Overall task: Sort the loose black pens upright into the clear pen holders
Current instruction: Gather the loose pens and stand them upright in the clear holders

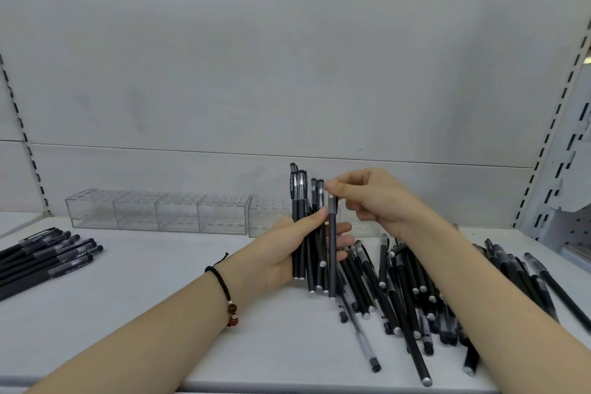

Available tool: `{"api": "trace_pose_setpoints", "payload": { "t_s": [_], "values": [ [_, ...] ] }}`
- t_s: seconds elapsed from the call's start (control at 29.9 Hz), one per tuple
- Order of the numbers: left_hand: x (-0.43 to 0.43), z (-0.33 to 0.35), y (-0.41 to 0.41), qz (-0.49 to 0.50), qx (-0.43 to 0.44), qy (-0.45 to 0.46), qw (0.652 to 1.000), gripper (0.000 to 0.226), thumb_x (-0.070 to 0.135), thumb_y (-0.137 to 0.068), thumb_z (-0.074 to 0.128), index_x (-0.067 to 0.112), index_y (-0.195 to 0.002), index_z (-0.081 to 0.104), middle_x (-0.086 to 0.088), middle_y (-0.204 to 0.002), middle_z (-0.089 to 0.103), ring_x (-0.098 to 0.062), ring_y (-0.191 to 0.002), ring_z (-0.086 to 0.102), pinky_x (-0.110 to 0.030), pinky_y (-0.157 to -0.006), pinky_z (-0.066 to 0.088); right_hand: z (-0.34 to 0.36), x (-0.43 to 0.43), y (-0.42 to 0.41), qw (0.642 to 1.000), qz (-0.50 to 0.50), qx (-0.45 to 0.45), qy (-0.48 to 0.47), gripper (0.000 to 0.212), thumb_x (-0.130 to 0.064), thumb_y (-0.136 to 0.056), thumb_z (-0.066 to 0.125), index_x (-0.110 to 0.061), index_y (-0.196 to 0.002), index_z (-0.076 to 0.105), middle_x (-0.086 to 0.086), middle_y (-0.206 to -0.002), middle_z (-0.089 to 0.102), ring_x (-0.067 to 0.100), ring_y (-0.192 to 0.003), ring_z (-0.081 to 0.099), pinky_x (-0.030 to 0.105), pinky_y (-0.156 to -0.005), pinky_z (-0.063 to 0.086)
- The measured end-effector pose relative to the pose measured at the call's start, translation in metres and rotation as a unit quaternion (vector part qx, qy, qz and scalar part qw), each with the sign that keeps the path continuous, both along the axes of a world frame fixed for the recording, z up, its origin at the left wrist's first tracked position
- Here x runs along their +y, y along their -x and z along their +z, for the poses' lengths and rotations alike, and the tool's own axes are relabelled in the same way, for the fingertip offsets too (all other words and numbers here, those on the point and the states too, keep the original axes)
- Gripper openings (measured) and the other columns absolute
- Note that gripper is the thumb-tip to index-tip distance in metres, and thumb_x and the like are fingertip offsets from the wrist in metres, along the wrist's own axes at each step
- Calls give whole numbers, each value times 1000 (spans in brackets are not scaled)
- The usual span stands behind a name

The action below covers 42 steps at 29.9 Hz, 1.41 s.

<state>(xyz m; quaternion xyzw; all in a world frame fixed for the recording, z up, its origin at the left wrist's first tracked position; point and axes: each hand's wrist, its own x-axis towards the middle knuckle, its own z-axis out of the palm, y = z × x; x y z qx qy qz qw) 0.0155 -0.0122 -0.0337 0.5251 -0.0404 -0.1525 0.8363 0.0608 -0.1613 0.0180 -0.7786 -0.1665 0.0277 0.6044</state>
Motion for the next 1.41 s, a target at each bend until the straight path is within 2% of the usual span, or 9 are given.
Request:
{"api": "trace_pose_setpoints", "payload": {
  "t_s": [0.1, 0.27, 0.37, 0.5, 0.7, 0.87, 1.04, 1.24, 1.41],
  "values": [
    [-1, -1, 0, -4, -7, 11, 1000, 36, 33, -93, 58, 0, -107, 60, -10, -84, 70, -21, -69, 69, -30, -60, 58, -4, 8, 2, 996, -35, -76, 20, 8, -16, -85, 72, -12, -81, 67, -17, -45, 54, -3, -41, 46, 8, -39, 32],
    [-1, 0, -1, 17, -34, 4, 999, 26, 32, -79, 70, 10, -83, 57, -1, -67, 56, -12, -52, 52, -23, -49, 48, -3, 8, 3, 994, -30, -101, 31, 17, -26, -86, 71, -10, -84, 66, -3, -65, 61, -1, -42, 46, 8, -40, 32],
    [3, 2, -2, 31, -32, -20, 999, 27, 29, -71, 75, 11, -77, 56, -1, -56, 51, -12, -46, 48, -21, -45, 45, -1, -6, -4, 973, -72, -102, 194, 33, -51, -85, 64, -18, -84, 65, -4, -70, 69, 8, -50, 47, 18, -46, 37],
    [6, 1, -5, 60, -30, 0, 998, 19, 25, -80, 71, 8, -81, 61, -3, -61, 57, -13, -49, 55, -21, -49, 50, -3, -22, -10, 890, -52, -53, 450, 42, -53, -77, 72, -11, -84, 70, -5, -67, 71, 12, -68, 59, 24, -62, 44],
    [6, 0, -4, 68, -31, -1, 997, 16, 21, -87, 67, 5, -87, 67, -5, -66, 62, -14, -52, 59, -21, -50, 52, -7, -18, -7, 844, -19, -12, 536, 39, -49, -73, 77, -10, -76, 70, -5, -69, 71, 14, -73, 62, 29, -74, 49],
    [6, 0, -3, 60, -20, -12, 998, 14, 19, -89, 66, 5, -88, 66, -6, -67, 62, -14, -54, 59, -21, -51, 52, 1, -18, 0, 879, -5, 9, 476, 25, -35, -75, 74, -11, -72, 71, -3, -66, 69, 12, -53, 47, 20, -48, 34],
    [3, 0, 0, 47, -10, 11, 999, 11, 11, -88, 66, 3, -94, 63, -8, -79, 67, -15, -64, 69, -25, -56, 57, 13, -22, -1, 990, 38, 51, 128, 15, -19, -83, 70, -10, -73, 66, 5, -70, 68, 6, -40, 35, 17, -38, 17],
    [0, 1, 2, 10, -34, 29, 999, 14, 19, -91, 63, 7, -99, 62, -9, -78, 71, -24, -83, 72, -35, -69, 61, 8, -16, -4, 999, 17, 24, 27, 12, -20, -86, 69, -8, -90, 68, 4, -78, 71, 4, -46, 39, 15, -38, 24],
    [0, -1, 1, -1, -52, -5, 999, 30, 24, -88, 64, 6, -113, 59, -5, -87, 69, -14, -60, 61, -26, -53, 53, 2, -6, -4, 999, -12, -24, 25, 8, -17, -91, 65, -10, -88, 66, -1, -72, 69, 5, -47, 39, 14, -37, 26]
  ]
}}
